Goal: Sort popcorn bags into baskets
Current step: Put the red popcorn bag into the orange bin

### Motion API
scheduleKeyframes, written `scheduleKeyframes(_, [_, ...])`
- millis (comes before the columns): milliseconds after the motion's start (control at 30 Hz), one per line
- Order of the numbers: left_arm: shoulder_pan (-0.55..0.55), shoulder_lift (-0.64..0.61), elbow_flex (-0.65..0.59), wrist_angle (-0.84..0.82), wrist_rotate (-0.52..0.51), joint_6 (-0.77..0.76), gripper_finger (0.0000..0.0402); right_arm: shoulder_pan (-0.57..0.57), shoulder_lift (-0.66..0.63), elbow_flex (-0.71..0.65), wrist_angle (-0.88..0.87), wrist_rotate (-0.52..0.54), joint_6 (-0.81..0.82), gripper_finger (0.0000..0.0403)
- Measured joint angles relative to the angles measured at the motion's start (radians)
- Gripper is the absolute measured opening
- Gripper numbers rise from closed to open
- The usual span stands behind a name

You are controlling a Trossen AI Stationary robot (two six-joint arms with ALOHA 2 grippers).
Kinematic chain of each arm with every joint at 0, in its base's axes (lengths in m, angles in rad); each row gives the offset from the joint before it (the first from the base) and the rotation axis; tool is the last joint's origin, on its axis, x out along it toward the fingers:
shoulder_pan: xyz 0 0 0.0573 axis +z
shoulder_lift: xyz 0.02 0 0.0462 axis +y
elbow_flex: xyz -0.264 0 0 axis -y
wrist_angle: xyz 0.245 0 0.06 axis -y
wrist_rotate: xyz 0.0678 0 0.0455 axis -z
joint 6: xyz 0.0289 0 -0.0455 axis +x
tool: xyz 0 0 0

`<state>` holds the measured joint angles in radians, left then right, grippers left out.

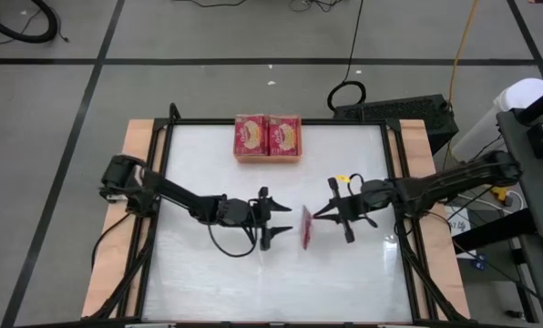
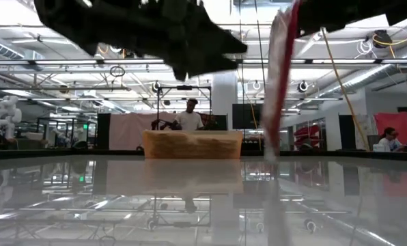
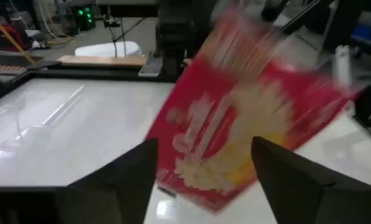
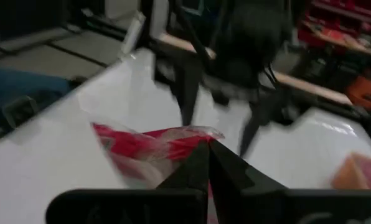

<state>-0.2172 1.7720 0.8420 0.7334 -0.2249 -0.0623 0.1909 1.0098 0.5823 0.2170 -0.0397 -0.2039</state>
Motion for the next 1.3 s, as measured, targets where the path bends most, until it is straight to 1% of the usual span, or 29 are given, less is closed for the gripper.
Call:
scheduleKeyframes(100, [0.011, 0.072, -0.001, 0.108, 0.002, 0.023, 0.0283, 0.000, -0.034, 0.000, 0.002, -0.047, -0.003, 0.0000])
scheduleKeyframes(133, [0.015, 0.086, -0.001, 0.120, 0.018, 0.035, 0.0289, 0.000, -0.041, 0.000, 0.003, -0.070, -0.004, 0.0000])
scheduleKeyframes(233, [0.043, 0.135, -0.001, 0.218, 0.117, 0.039, 0.0300, 0.000, -0.055, 0.000, -0.002, -0.121, -0.022, 0.0000])
scheduleKeyframes(300, [0.065, 0.165, -0.001, 0.266, 0.199, 0.021, 0.0302, 0.000, -0.055, 0.000, -0.003, -0.129, -0.026, 0.0000])
scheduleKeyframes(333, [0.073, 0.182, 0.000, 0.299, 0.225, 0.013, 0.0302, 0.000, -0.053, 0.000, -0.004, -0.128, -0.026, 0.0000])
scheduleKeyframes(467, [0.096, 0.237, 0.009, 0.395, 0.270, -0.004, 0.0296, 0.000, -0.035, 0.000, 0.004, -0.123, -0.020, 0.0000])
scheduleKeyframes(633, [0.100, 0.290, 0.083, 0.393, 0.309, 0.012, 0.0293, 0.000, -0.007, 0.000, 0.051, -0.123, -0.022, 0.0000])
scheduleKeyframes(800, [0.108, 0.317, 0.158, 0.364, 0.300, 0.055, 0.0292, -0.002, 0.005, 0.001, 0.074, -0.147, -0.033, 0.0000])
scheduleKeyframes(967, [0.133, 0.319, 0.168, 0.359, 0.314, 0.076, 0.0292, -0.002, 0.005, 0.001, 0.078, -0.148, -0.024, 0.0000])
scheduleKeyframes(1067, [0.145, 0.319, 0.168, 0.369, 0.383, 0.055, 0.0292, -0.002, 0.005, 0.001, 0.078, -0.148, -0.022, 0.0000])
scheduleKeyframes(1167, [0.142, 0.319, 0.172, 0.367, 0.407, 0.053, 0.0292, -0.002, 0.005, -0.005, 0.078, -0.147, -0.018, 0.0000])
scheduleKeyframes(1233, [0.133, 0.319, 0.186, 0.340, 0.407, 0.075, 0.0291, -0.002, 0.005, -0.009, 0.078, -0.146, -0.010, 0.0000])
scheduleKeyframes(1300, [0.124, 0.318, 0.206, 0.272, 0.408, 0.128, 0.0286, -0.002, 0.005, -0.011, 0.076, -0.139, 0.003, 0.0000])
